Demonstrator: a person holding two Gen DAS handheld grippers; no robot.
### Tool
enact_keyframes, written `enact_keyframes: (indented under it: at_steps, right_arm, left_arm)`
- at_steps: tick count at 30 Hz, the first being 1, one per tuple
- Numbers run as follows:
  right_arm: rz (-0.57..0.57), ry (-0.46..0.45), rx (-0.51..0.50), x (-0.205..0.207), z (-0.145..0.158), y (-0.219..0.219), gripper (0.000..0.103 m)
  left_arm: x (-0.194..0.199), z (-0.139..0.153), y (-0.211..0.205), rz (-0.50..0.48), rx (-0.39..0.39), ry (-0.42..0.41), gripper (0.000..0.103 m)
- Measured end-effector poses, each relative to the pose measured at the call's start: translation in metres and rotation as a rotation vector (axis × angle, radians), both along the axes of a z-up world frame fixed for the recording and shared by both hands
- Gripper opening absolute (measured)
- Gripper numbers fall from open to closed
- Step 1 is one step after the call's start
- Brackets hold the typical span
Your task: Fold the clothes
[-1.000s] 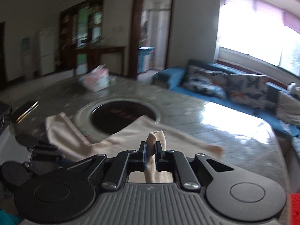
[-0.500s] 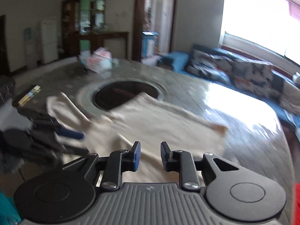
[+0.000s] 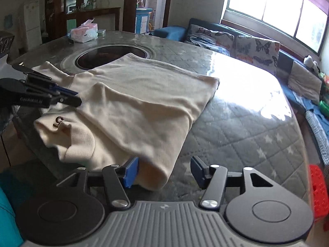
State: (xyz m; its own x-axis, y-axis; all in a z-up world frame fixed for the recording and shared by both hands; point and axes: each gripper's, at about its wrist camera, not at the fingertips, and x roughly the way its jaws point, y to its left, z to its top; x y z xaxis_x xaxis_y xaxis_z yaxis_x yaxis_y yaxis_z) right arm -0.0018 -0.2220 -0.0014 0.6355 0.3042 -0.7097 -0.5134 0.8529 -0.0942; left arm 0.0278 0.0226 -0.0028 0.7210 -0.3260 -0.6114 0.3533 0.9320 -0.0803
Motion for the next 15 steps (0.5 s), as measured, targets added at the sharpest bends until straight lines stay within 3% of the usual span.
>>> enact_keyframes:
  at_steps: [5, 11, 15]
  right_arm:
    - [-0.029, 0.004, 0.029, 0.0, -0.008, -0.002, 0.057]
    - [-0.057, -0.009, 0.035, -0.004, -0.012, -0.007, 0.059]
    - [-0.083, -0.013, 0.035, -0.005, -0.012, -0.012, 0.061]
  left_arm:
    - [0.001, 0.032, -0.007, -0.02, 0.015, -0.101, 0.005]
    - [0.001, 0.078, -0.011, -0.034, -0.02, -0.229, 0.005]
    - [-0.003, 0.087, -0.002, -0.017, -0.039, -0.255, 0.005]
